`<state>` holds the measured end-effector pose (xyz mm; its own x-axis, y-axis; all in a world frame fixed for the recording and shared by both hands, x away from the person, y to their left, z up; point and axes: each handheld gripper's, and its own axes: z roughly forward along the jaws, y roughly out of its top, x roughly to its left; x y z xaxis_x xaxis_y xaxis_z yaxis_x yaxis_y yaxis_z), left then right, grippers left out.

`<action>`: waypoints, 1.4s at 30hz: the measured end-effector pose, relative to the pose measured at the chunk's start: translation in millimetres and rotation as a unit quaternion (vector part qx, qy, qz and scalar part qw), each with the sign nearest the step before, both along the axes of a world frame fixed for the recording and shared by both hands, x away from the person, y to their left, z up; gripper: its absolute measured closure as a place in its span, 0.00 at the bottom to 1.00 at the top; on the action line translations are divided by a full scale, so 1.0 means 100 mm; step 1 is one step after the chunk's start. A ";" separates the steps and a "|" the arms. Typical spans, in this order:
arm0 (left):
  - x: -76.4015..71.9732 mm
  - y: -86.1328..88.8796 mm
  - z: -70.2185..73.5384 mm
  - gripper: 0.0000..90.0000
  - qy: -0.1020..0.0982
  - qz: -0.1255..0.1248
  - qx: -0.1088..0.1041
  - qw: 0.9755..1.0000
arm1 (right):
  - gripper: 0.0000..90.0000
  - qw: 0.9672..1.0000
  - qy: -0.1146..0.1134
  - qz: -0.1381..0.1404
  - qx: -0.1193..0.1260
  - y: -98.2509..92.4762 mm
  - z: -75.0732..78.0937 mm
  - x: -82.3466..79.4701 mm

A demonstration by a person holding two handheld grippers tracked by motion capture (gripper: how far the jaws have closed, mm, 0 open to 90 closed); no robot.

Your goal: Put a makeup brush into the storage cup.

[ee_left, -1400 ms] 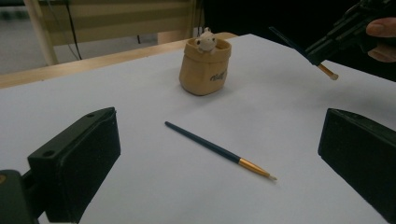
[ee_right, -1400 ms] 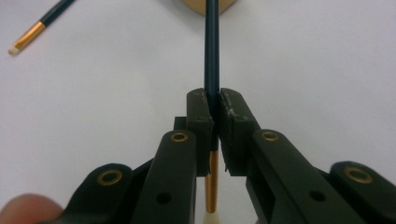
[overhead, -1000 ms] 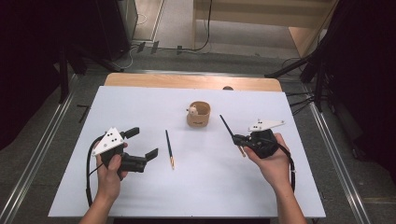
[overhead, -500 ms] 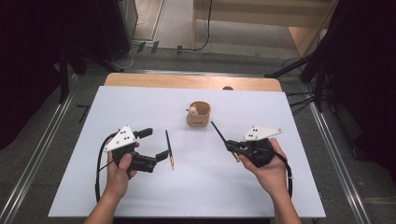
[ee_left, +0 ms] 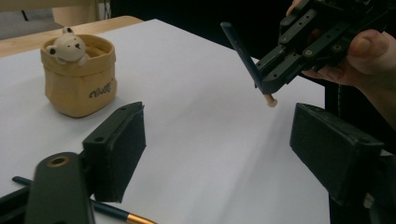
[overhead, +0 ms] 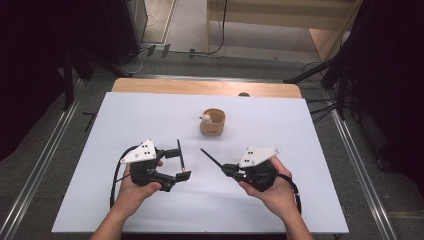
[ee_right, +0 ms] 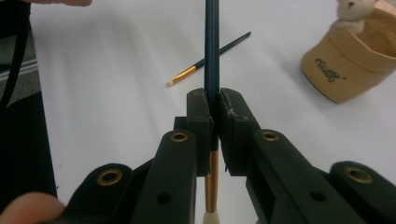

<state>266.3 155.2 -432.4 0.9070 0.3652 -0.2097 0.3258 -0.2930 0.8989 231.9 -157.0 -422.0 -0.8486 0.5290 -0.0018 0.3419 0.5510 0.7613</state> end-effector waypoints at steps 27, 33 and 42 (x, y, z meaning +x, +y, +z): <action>0.03 -0.16 -0.05 0.68 0.085 -0.111 0.026 0.990 | 0.94 0.994 -0.015 0.091 -0.051 0.34 -0.09 -0.12; 0.05 -0.17 -0.06 0.74 0.099 -0.118 0.028 0.988 | 0.94 0.993 -0.017 0.101 -0.060 0.37 -0.10 -0.12; 0.07 -0.18 -0.08 0.81 0.113 -0.132 0.031 0.984 | 0.94 0.992 -0.016 0.107 -0.067 0.38 -0.11 -0.13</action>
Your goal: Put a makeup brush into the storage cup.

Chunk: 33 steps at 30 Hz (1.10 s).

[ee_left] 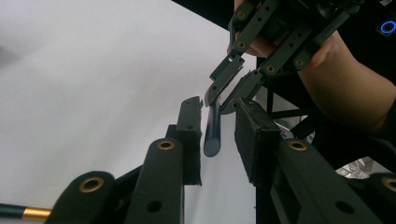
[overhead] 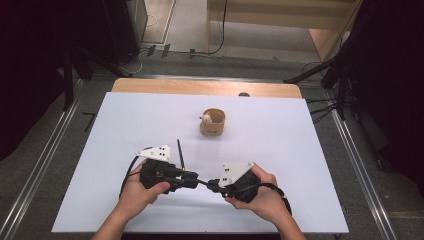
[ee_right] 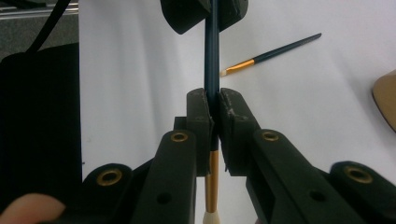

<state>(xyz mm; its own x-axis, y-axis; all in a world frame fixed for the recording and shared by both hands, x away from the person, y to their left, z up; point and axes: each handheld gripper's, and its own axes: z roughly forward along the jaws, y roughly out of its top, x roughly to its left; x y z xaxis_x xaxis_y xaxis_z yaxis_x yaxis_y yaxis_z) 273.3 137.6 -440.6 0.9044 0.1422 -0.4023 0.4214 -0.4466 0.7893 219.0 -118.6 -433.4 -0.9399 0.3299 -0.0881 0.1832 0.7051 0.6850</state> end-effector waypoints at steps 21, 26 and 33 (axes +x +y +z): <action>0.02 -0.01 -0.02 0.95 0.016 -0.010 0.004 1.000 | 0.94 1.000 0.002 0.017 -0.004 0.00 -0.03 0.02; 0.02 0.01 -0.01 0.95 0.014 -0.004 0.000 1.000 | 0.82 1.000 0.012 0.007 0.017 -0.03 -0.04 0.03; 0.04 0.08 0.01 0.95 0.000 0.024 -0.010 1.000 | 0.29 0.995 -0.004 -0.080 0.065 -0.08 -0.04 0.07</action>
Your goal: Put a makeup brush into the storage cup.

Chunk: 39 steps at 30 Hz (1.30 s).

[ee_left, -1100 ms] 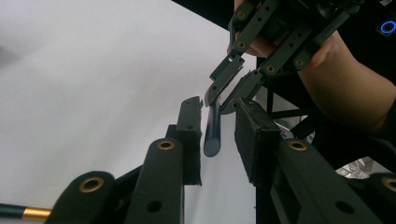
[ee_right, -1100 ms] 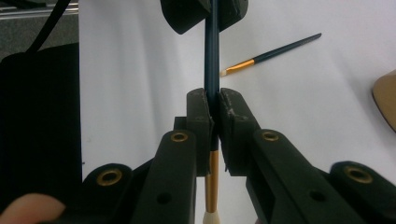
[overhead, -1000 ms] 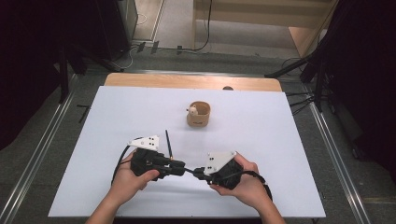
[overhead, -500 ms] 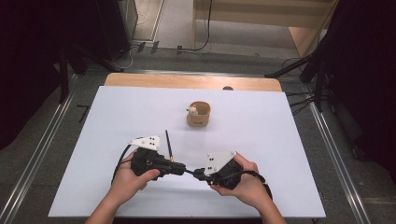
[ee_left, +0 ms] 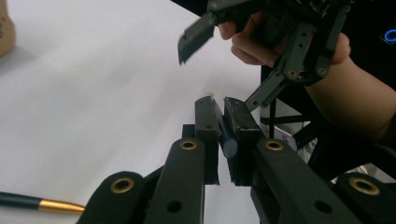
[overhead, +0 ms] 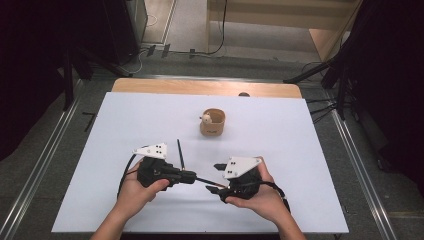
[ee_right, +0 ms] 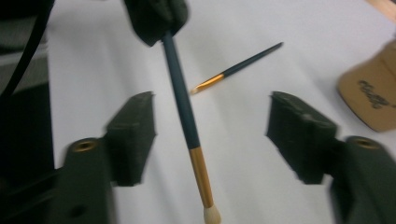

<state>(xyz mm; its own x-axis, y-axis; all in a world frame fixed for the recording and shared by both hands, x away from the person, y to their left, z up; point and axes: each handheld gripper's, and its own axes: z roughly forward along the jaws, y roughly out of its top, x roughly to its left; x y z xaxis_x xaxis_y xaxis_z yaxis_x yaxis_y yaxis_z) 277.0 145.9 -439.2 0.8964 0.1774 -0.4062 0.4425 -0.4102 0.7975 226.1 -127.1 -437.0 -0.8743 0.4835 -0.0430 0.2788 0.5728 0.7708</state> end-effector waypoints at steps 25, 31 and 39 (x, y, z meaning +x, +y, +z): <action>-0.06 0.25 0.16 0.95 -0.099 0.131 -0.054 0.985 | 0.00 0.958 0.019 -0.225 0.177 -0.14 -0.04 0.02; -0.10 0.26 0.17 0.95 -0.117 0.150 -0.066 0.979 | 0.01 0.947 0.032 -0.239 0.211 -0.05 -0.06 -0.02; -0.15 0.23 0.14 0.95 -0.142 0.175 -0.083 0.971 | 0.02 0.928 0.065 -0.249 0.268 0.03 -0.11 -0.05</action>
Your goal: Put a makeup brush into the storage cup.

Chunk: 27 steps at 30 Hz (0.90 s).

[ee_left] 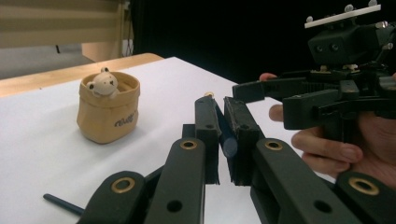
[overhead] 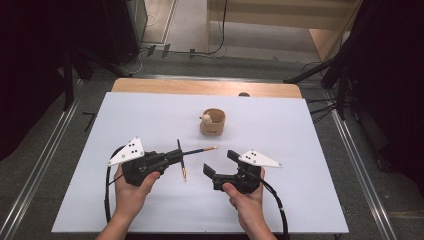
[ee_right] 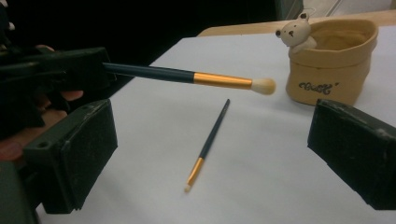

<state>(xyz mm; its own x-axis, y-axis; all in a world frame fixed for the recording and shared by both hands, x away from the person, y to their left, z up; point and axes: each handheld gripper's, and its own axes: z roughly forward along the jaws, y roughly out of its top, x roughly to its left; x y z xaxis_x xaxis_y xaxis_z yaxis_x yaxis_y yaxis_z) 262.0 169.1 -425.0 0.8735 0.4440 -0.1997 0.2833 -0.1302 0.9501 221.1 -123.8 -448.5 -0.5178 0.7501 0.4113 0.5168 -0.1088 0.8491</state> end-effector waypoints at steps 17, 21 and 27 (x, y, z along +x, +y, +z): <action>-0.11 -0.16 -0.09 0.95 -0.032 0.012 -0.012 0.999 | 0.08 0.988 0.054 -0.007 0.143 0.02 -0.11 -0.01; -0.14 -0.21 -0.12 0.95 -0.034 0.013 -0.011 0.999 | 0.14 0.983 0.069 -0.015 0.169 0.03 -0.14 0.00; -0.18 -0.30 -0.17 0.95 -0.038 0.012 -0.007 0.999 | 0.17 0.976 0.082 -0.021 0.200 0.02 -0.14 0.01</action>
